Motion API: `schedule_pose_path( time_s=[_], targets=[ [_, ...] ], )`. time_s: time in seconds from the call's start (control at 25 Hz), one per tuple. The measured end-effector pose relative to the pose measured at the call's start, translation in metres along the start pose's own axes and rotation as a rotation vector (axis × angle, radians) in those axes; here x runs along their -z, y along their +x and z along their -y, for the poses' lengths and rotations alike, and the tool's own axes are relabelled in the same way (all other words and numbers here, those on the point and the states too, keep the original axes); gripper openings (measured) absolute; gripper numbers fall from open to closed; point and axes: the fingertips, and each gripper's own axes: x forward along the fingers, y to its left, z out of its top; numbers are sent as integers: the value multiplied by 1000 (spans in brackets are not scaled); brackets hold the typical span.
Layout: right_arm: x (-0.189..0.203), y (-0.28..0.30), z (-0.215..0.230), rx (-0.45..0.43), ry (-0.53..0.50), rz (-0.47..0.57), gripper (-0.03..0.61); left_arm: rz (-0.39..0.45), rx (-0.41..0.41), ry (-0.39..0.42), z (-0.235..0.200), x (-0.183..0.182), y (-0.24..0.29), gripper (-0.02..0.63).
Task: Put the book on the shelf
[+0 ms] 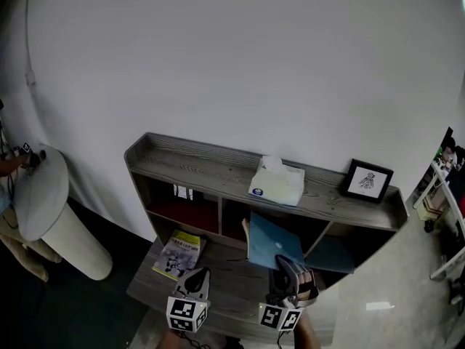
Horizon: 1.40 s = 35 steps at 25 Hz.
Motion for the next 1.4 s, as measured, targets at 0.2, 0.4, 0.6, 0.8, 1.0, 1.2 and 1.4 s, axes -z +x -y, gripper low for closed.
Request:
schedule_pose_path(
  time_s=[0.2,0.4,0.6,0.8,1.0,1.2,1.4],
  targets=[
    [18,22,-15,-33,-163,-42,63,-8,-7,-15,-2,3,16,6],
    [39,38,-30,-76,-216,-84,63,-20,-8,-23,-3,8,29,6],
    [54,53,-43,-113,-244,-116,63,-31,-22,-29,-10,11,38,6],
    [64,64,-56,-165,-309,-144,64,-39,-28,-35,-15,12,46,6],
    [75,74,-71,-232,-372,-165,64,-52,-28,-41,-19,15,53,6],
    [84,80,-77,-259,-377,-184,64,-61,-30,-43,-23,20,57,6],
    [85,86,-77,-267,-368,-183,64,-66,-28,-47,-24,22,60,6]
  ],
)
